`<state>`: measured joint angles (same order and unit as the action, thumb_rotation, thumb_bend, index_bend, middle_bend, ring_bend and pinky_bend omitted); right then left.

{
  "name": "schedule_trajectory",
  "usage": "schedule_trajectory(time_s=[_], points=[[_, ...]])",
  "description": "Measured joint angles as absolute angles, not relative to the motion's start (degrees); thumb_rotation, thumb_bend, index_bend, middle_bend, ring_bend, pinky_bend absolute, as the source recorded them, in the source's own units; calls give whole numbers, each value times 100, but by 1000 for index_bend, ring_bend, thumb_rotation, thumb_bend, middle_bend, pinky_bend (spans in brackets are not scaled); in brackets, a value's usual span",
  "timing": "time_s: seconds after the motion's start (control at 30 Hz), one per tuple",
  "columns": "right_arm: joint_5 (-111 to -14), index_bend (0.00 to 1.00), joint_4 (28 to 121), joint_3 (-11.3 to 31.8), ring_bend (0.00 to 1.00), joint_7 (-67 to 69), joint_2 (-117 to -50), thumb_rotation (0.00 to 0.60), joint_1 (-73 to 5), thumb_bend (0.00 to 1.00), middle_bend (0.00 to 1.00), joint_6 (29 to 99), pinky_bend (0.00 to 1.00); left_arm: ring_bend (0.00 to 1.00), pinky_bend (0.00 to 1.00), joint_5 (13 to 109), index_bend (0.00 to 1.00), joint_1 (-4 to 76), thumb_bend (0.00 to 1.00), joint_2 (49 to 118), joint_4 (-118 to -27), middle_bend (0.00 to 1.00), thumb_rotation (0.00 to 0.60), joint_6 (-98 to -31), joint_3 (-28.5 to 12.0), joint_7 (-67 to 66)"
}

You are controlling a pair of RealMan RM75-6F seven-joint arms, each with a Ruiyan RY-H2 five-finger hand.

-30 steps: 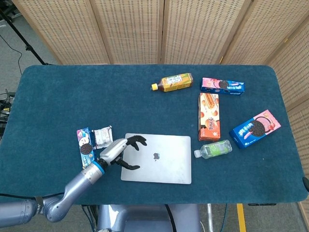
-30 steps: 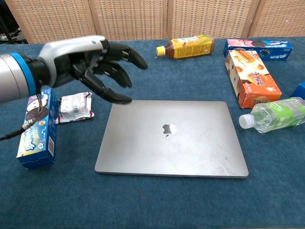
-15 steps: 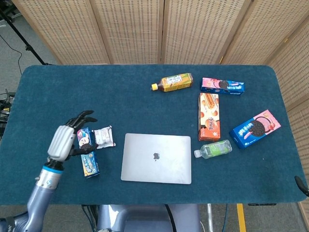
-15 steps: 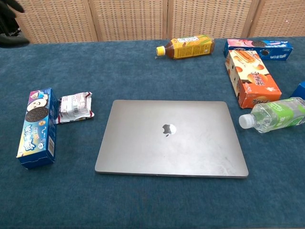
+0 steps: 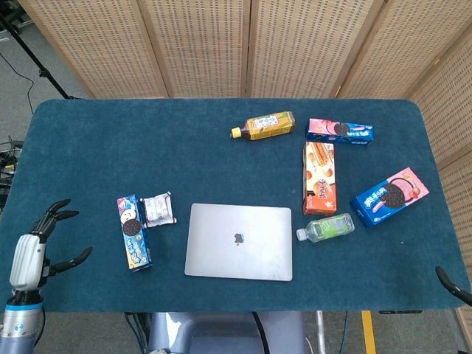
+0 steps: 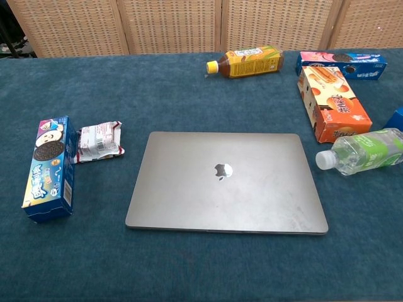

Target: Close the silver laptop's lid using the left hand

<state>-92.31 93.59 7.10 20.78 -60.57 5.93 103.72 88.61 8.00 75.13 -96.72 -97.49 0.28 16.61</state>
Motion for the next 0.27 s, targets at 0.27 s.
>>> schedule_trajectory(time_s=[0.27], points=[[-9224,131,9341,660,118,1939,-6159,600,473,237,33,10149,0,298,293,8917,316,607,147,7636,-9305,210,600,-9769,50,1880]])
